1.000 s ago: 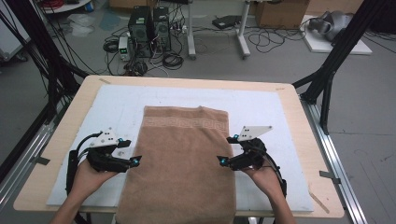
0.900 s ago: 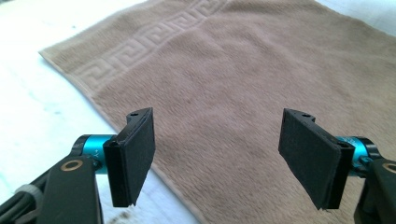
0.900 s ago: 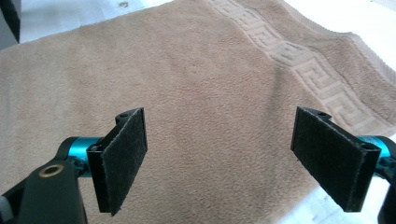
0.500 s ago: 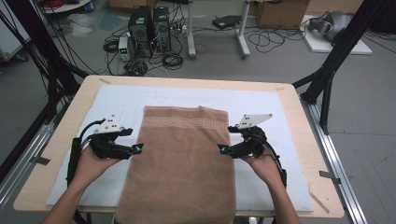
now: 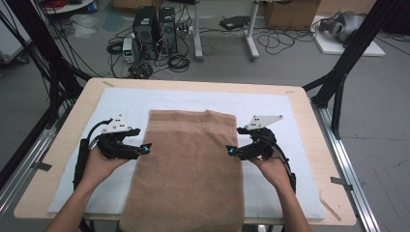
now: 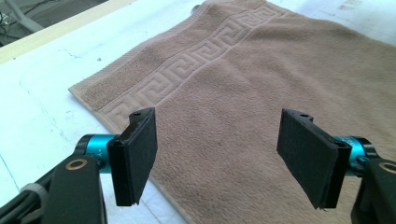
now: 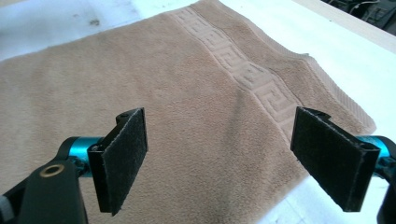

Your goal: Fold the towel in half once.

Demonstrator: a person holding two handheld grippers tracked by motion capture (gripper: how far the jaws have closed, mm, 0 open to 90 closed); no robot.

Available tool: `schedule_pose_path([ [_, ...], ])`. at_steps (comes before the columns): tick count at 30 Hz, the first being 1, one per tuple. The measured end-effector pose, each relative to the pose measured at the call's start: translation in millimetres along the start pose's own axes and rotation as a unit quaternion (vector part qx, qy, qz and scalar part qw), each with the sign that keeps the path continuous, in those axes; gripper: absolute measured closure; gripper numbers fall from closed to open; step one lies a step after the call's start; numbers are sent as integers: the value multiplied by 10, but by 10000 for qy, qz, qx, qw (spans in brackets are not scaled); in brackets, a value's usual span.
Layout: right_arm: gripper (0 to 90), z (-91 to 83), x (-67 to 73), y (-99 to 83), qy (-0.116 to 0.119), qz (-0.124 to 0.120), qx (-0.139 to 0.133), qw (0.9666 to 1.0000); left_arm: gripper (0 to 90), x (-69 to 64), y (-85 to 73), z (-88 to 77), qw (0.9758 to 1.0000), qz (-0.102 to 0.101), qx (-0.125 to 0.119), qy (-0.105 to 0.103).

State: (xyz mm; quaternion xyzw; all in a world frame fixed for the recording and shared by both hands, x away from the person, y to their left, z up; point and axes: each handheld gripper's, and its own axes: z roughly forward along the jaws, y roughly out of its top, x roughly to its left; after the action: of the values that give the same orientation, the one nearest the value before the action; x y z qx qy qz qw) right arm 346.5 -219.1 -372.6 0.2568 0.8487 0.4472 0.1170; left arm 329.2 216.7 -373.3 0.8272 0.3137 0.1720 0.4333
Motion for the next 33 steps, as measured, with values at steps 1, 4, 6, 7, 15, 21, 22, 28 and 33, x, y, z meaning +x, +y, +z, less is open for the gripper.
schedule_pose_path([
  [1,180,4,-8,-2,-23,19,20,10000,292,16,-2,19,10000,-23,3,20],
  [4,185,31,-41,-11,-78,39,68,9999,295,57,-4,64,9999,-77,84,16],
  [6,193,49,-70,-16,-91,82,108,9999,298,88,4,90,9998,-153,150,0],
  [7,193,54,-82,-17,-109,110,113,9998,298,100,11,95,9997,-165,163,5],
  [15,193,77,-140,119,-230,67,68,9997,303,210,47,141,9995,-298,56,98],
  [21,193,131,-261,275,-308,95,97,9994,303,354,251,201,9990,-391,-97,183],
  [22,193,148,-284,287,-337,96,110,9993,302,359,292,214,9991,-354,-86,206],
  [28,192,261,-373,248,-481,205,159,9985,306,367,327,314,9992,-229,-142,281],
  [33,193,324,-428,153,-647,308,14,9974,300,389,266,421,9991,-295,-114,288],
])
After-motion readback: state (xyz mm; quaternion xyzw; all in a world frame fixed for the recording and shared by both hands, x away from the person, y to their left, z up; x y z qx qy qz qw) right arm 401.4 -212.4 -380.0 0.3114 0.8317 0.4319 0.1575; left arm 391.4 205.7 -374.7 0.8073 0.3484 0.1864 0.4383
